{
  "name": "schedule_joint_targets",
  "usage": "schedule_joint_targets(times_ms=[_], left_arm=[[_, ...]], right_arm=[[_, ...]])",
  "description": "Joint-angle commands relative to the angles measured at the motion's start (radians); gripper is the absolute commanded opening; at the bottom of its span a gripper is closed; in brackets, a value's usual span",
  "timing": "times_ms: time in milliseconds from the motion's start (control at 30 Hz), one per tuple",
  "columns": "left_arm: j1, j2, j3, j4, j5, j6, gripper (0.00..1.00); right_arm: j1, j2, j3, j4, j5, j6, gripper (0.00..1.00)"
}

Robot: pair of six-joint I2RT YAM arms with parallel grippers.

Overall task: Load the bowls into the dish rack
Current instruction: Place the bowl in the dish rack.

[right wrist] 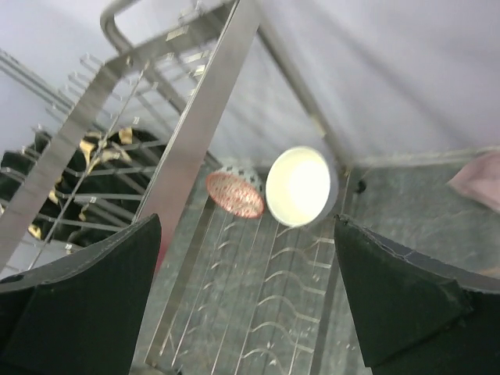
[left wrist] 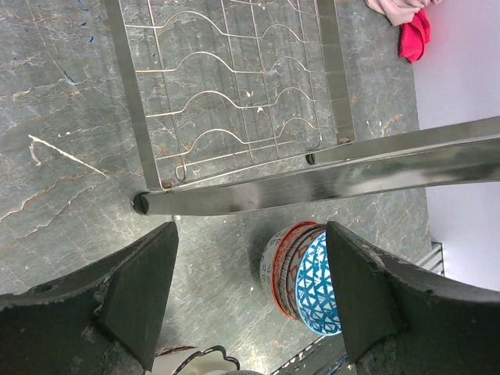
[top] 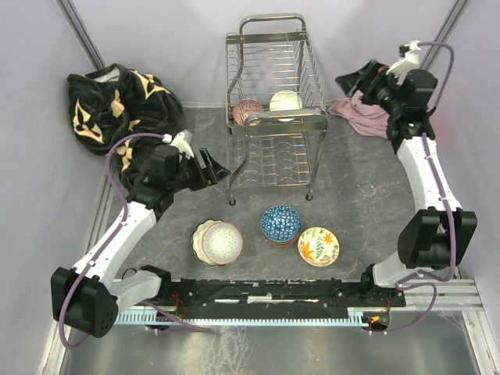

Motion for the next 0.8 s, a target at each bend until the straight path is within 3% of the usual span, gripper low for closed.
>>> schedule_joint_targets(times_ms=[0, 100, 233, 333, 433, 767], left_arm=[[0.004, -0.028, 0.008, 0.033, 0.015, 0.004, 0.82], [0.005, -0.030, 0.008, 0.033, 0.013, 0.006, 0.82], [0.004, -0.031, 0.007, 0.031, 0.013, 0.005, 0.82], [0.004, -0.025, 0.009, 0.034, 0.016, 0.002, 0.82], [0.004, -0.027, 0.009, 0.034, 0.016, 0.002, 0.82], [0.004, -0.032, 0.007, 0.032, 0.012, 0.002, 0.82]], right_arm=[[-0.082, 0.122, 0.027, 0.136, -0.193, 0.138, 0.99], [-0.092, 0.201, 0.068, 0.158, -0.256, 0.195, 0.99], [0.022, 0.109, 0.103, -0.200, 0.179, -0.195, 0.99], [0.017, 0.104, 0.072, -0.199, 0.279, -0.123, 0.99], [0.005, 0.130, 0.038, -0.114, 0.221, -0.048, 0.99], [0.079, 0.475, 0.331, -0.168, 0.181, -0.027, 0.98]])
